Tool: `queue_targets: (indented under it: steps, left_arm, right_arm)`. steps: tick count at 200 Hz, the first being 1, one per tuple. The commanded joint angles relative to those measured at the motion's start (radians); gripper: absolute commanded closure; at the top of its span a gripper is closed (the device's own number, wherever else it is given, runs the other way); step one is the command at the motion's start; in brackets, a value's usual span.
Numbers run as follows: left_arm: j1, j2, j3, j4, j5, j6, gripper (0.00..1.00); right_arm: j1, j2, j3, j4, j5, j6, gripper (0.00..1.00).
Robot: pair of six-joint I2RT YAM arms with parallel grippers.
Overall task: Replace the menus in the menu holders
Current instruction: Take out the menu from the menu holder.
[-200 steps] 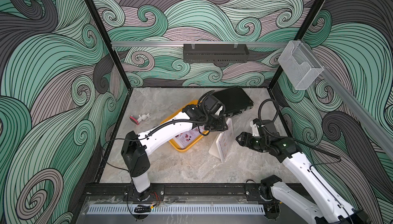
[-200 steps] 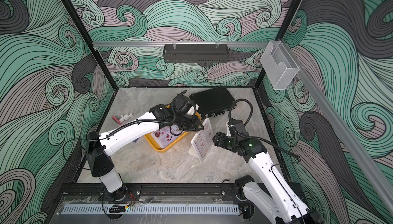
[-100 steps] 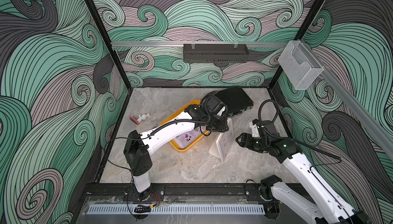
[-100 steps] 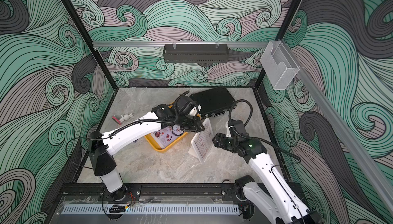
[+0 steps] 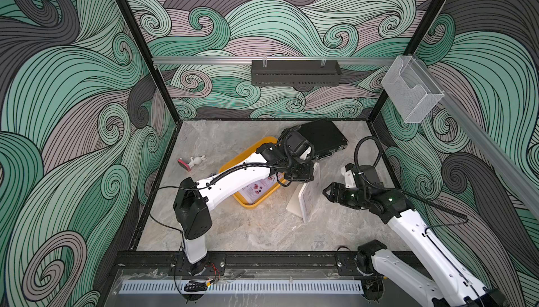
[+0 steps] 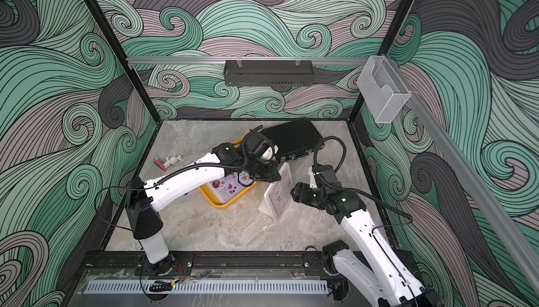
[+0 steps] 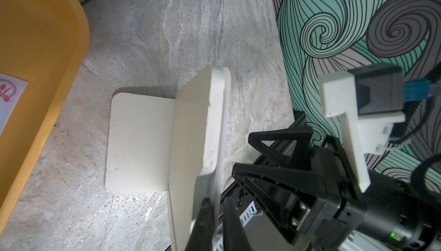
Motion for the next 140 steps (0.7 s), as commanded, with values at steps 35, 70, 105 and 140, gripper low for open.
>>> queue_targets:
  steps: [35, 70, 105, 140]
  left_arm:
    - [-0.012, -0.017, 0.051, -0.007, 0.022, 0.013, 1.0]
    - [-0.009, -0.038, 0.03, 0.024, 0.036, 0.001, 0.99]
    - [-0.009, -0.044, 0.0, 0.066, 0.071, -0.021, 0.96]
    - [-0.007, -0.048, -0.023, 0.094, 0.095, -0.037, 0.94]
  right_arm:
    - [-0.003, 0.038, -0.004, 0.017, -0.044, -0.02, 0.28]
    - [-0.002, 0.056, -0.008, 0.042, -0.078, -0.026, 0.26]
    - [0.001, 0.075, -0.012, 0.077, -0.123, -0.026, 0.25]
    - [0.005, 0.1, -0.011, 0.103, -0.133, -0.018, 0.25]
